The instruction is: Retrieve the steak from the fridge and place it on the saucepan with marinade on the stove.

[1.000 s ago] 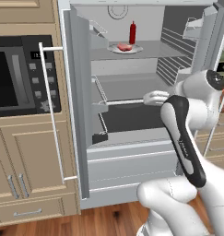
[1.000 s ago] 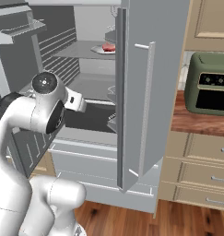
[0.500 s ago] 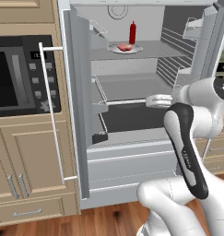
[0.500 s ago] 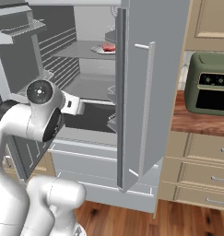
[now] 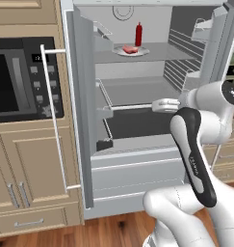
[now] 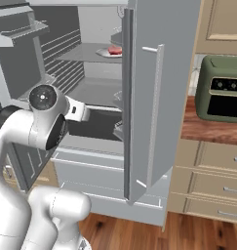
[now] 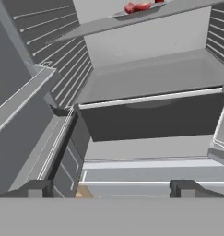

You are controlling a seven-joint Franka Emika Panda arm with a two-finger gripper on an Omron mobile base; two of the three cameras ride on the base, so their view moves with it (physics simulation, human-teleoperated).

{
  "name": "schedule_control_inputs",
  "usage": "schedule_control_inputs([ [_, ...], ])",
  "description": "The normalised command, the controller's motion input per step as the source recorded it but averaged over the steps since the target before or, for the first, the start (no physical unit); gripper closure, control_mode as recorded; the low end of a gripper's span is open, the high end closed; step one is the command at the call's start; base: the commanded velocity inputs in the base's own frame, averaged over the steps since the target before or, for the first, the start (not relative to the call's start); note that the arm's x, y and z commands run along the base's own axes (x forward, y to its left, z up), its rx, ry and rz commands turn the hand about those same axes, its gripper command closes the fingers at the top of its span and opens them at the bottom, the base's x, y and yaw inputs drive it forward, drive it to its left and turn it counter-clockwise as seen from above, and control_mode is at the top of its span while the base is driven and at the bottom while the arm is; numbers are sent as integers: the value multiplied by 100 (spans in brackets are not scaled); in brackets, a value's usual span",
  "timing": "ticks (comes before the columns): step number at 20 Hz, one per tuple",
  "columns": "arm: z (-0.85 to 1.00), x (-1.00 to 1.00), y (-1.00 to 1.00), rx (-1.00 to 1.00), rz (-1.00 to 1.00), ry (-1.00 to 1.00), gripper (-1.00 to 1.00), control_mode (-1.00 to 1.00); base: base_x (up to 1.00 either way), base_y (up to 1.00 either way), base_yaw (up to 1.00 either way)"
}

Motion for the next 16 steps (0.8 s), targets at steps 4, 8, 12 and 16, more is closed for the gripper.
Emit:
schedule_control_inputs([
  [4, 0, 0, 0, 0, 0, 0, -100, 100, 44, 0, 0],
  [8, 0, 0, 0, 0, 0, 0, -100, 100, 54, 0, -1],
  [12, 0, 0, 0, 0, 0, 0, -100, 100, 59, 0, -2],
  [16, 0, 0, 0, 0, 0, 0, -100, 100, 56, 0, -4],
])
